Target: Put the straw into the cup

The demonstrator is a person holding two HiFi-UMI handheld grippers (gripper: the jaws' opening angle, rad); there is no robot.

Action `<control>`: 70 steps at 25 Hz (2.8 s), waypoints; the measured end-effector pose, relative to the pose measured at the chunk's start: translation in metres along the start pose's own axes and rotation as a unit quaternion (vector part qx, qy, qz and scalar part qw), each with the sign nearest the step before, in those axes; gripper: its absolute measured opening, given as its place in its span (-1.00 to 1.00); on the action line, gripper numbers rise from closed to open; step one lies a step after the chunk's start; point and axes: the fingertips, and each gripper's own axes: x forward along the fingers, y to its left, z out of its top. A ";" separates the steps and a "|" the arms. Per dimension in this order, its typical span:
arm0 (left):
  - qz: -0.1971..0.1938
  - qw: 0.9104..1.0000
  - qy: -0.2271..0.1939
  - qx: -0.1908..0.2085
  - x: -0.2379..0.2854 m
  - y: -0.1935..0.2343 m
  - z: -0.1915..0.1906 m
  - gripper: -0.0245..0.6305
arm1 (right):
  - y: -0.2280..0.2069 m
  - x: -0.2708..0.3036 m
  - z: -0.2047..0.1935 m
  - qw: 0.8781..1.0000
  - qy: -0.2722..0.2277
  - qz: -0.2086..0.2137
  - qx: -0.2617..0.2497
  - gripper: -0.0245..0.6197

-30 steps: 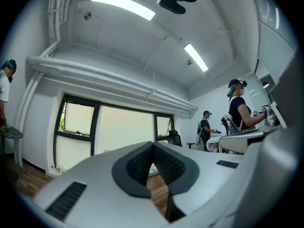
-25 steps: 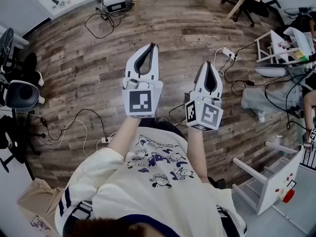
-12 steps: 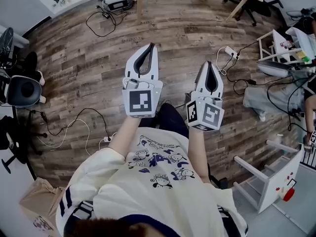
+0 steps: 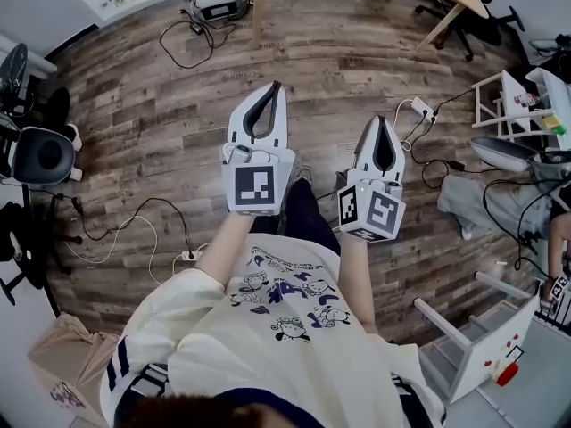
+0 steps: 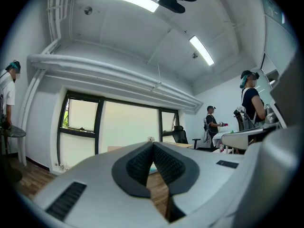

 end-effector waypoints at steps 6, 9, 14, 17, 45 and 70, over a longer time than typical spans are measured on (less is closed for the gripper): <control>0.010 1.000 0.005 0.002 0.060 -0.014 -0.001 -0.83 | -0.035 0.055 0.003 1.000 -0.003 0.011 0.002 -0.93; 0.011 1.000 0.003 0.003 0.093 -0.024 0.000 -0.83 | -0.052 0.087 0.006 1.000 -0.006 0.020 0.001 -0.93; 0.010 1.000 0.000 0.004 0.141 -0.045 0.001 -0.83 | -0.084 0.128 0.011 1.000 -0.012 0.029 0.002 -0.93; 0.016 1.000 0.000 0.003 0.163 -0.052 -0.002 -0.83 | -0.098 0.147 0.009 0.999 -0.014 0.036 0.007 -0.93; 0.014 1.000 0.014 0.002 0.333 -0.024 -0.010 -0.83 | -0.130 0.310 -0.001 0.999 -0.001 0.035 0.014 -0.93; -0.010 1.000 0.019 -0.010 0.477 0.035 -0.018 -0.83 | -0.140 0.448 -0.010 1.000 0.008 -0.012 0.025 -0.93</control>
